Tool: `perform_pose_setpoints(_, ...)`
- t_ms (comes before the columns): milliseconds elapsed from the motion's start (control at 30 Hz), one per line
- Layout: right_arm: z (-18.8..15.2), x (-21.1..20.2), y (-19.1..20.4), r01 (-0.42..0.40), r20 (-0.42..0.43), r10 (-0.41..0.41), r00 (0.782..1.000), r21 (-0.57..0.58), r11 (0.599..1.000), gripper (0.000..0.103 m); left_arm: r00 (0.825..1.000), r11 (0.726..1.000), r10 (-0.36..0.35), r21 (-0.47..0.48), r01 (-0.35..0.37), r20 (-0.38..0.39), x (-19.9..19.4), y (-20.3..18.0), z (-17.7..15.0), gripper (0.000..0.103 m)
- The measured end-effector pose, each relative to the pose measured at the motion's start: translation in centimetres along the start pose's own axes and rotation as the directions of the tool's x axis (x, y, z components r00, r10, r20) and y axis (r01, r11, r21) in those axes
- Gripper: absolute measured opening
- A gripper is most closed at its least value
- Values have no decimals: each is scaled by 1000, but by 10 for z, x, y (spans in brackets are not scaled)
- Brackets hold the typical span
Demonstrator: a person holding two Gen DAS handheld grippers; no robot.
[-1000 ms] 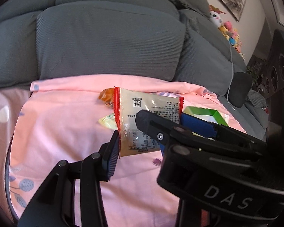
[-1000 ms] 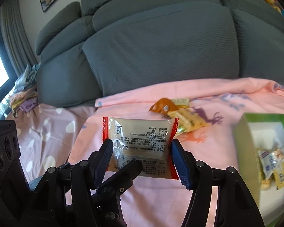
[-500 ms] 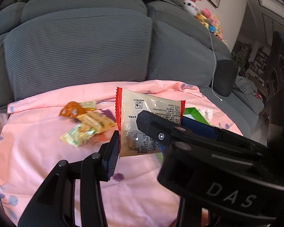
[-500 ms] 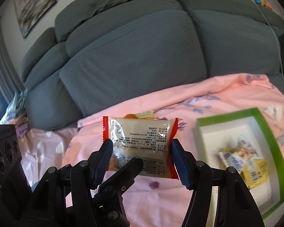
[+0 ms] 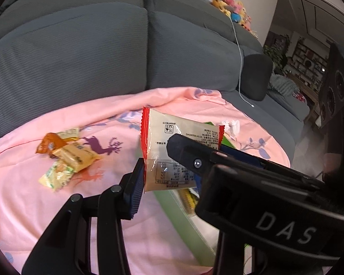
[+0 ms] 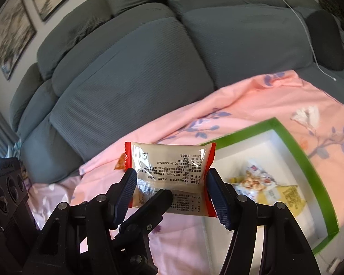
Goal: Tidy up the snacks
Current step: 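Lift the pastry pack and carry it over the green box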
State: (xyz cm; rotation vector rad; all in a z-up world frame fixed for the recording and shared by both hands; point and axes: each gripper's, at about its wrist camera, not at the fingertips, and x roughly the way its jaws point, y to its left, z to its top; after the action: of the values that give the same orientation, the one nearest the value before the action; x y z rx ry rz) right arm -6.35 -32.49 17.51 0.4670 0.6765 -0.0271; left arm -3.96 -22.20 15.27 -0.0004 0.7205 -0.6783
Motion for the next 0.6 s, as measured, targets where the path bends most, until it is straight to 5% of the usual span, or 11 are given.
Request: perform_pose_setpoints(600,8,8,-71,108,-62,-100,993,152,982,66,987,995,-95,20,99,-129,62,-38,4,41)
